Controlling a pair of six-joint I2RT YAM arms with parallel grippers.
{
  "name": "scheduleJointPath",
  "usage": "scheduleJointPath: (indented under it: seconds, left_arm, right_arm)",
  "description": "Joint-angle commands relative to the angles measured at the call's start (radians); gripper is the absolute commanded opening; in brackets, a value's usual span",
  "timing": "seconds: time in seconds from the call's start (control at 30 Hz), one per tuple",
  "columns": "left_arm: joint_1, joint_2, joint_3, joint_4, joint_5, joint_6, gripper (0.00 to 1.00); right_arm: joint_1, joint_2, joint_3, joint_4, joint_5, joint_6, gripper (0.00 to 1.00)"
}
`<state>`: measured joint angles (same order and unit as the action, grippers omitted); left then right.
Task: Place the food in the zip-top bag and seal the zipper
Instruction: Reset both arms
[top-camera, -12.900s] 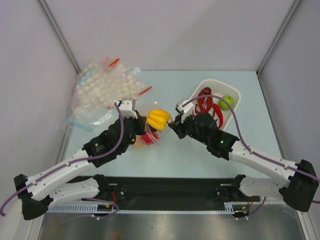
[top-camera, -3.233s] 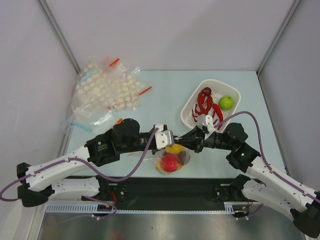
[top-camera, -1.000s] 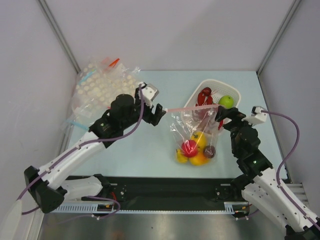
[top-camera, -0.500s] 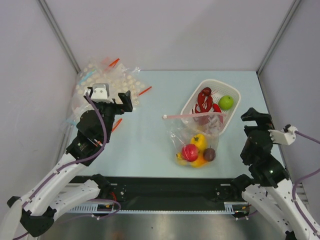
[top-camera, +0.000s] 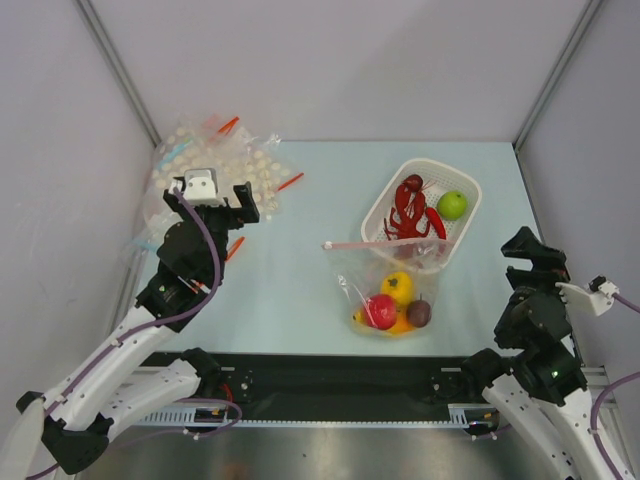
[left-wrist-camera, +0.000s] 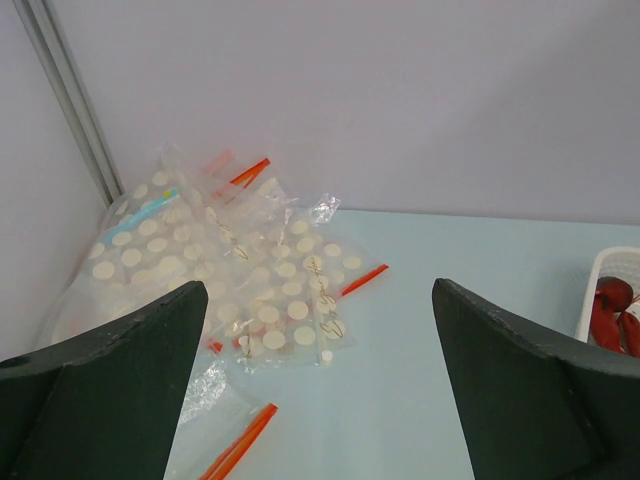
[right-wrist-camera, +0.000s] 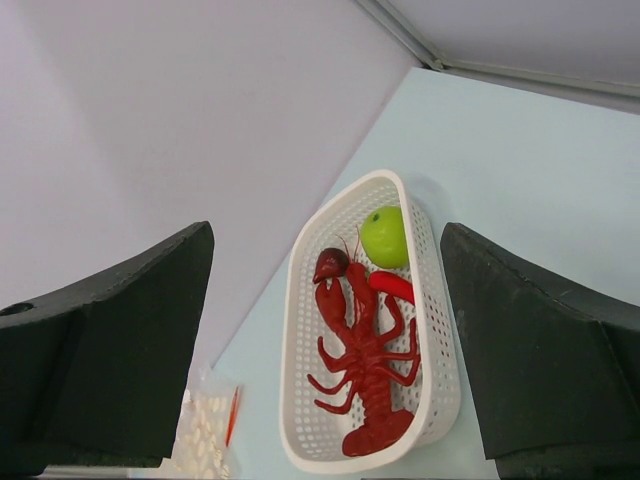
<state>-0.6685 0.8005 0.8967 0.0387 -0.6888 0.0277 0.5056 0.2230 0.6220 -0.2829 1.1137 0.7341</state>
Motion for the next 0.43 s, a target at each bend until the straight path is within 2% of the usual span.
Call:
scheduleJointPath:
  seconds: [0.0, 0.4]
  left_arm:
    - [0.009, -0.003, -0.004, 0.036, -0.005, 0.023, 1.00]
    - [0.009, -0.004, -0.008, 0.026, 0.075, 0.037, 1.00]
  right_arm:
    - [-0.001, 0.038, 0.019, 0.002, 0.044, 0.027, 1.00]
    - [-0.001, 0.038, -0.004, 0.061, 0.005, -0.030, 1.00]
